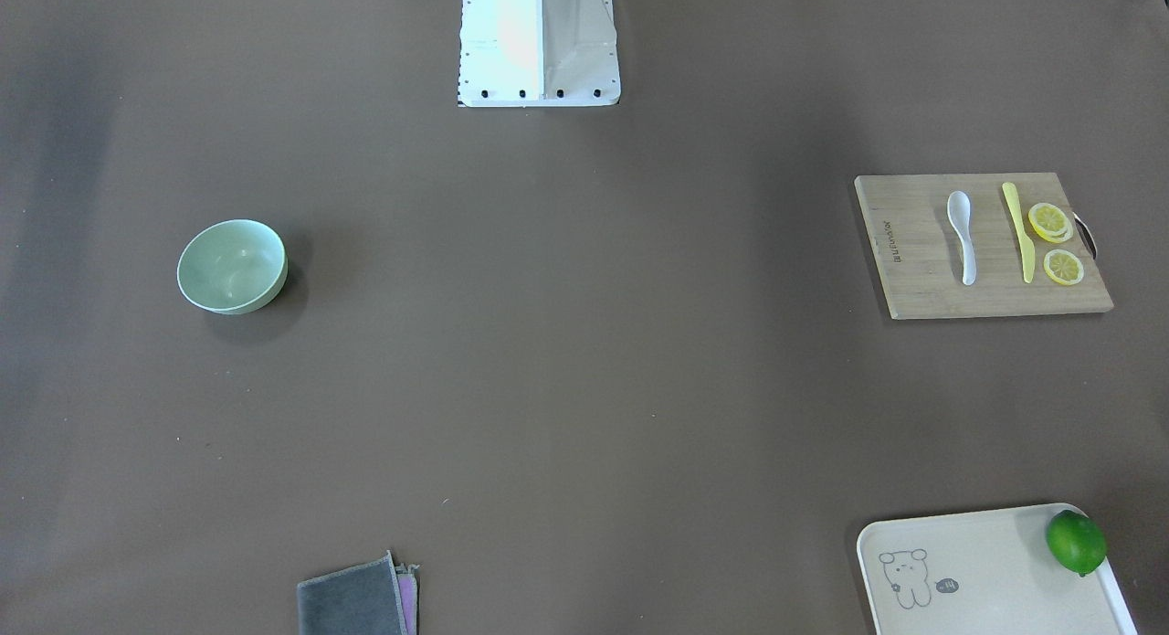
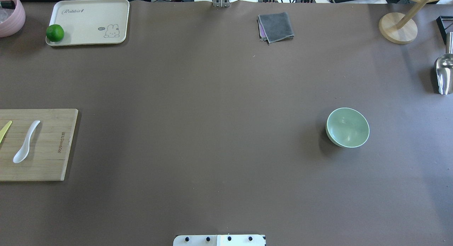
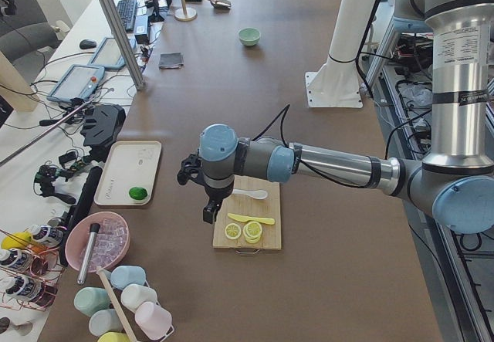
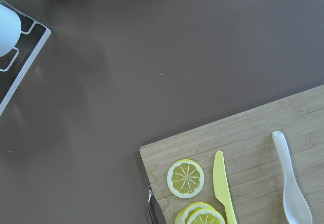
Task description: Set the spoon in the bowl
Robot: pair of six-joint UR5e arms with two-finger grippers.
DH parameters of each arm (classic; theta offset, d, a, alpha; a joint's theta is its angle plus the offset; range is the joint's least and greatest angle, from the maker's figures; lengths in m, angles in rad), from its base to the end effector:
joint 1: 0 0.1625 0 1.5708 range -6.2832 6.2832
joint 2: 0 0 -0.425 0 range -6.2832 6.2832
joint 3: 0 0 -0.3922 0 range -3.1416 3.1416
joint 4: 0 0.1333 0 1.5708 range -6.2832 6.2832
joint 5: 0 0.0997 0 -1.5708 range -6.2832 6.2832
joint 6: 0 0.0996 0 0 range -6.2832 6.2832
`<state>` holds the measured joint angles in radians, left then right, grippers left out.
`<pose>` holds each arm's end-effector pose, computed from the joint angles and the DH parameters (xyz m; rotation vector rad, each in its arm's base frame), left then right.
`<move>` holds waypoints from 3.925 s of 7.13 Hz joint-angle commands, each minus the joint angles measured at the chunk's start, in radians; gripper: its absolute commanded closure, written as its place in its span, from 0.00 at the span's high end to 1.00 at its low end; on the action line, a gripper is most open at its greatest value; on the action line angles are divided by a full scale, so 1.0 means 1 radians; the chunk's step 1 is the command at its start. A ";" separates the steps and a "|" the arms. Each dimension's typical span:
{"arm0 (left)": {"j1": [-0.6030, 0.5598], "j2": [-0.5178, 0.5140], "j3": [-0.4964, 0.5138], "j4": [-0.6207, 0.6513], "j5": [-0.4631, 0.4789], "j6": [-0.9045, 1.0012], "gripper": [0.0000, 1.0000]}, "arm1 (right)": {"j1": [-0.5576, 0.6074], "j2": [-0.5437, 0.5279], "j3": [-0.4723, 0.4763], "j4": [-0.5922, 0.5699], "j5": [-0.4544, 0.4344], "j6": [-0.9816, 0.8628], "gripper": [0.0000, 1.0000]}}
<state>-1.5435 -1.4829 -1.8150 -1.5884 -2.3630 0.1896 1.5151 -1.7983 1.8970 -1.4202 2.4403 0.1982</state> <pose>-0.0498 -0.4619 0.5764 0.2289 0.7766 0.2738 0.0345 -0.4095 0.5756 0.1219 -0.8870 0.0245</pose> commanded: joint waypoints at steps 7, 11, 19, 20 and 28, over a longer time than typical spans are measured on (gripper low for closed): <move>0.034 0.023 -0.001 -0.131 -0.094 -0.193 0.98 | -0.450 0.111 -0.004 0.340 -0.154 0.751 0.96; 0.034 0.009 0.003 -0.130 -0.093 -0.196 0.98 | -0.590 0.203 -0.111 0.342 -0.234 0.754 0.88; 0.090 -0.016 0.005 -0.131 -0.093 -0.348 0.98 | -0.648 0.223 -0.135 0.343 -0.231 0.756 0.00; 0.147 -0.040 0.003 -0.131 -0.093 -0.446 0.97 | -0.648 0.224 -0.131 0.343 -0.227 0.754 0.00; 0.471 -0.102 0.130 -0.390 0.111 -0.814 0.93 | -0.853 0.549 -0.099 0.250 -0.325 1.211 0.00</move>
<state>-1.1092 -1.5798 -1.7415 -1.9045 -2.2681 -0.5994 0.7194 -1.3076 1.7969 -1.1226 2.1710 1.3601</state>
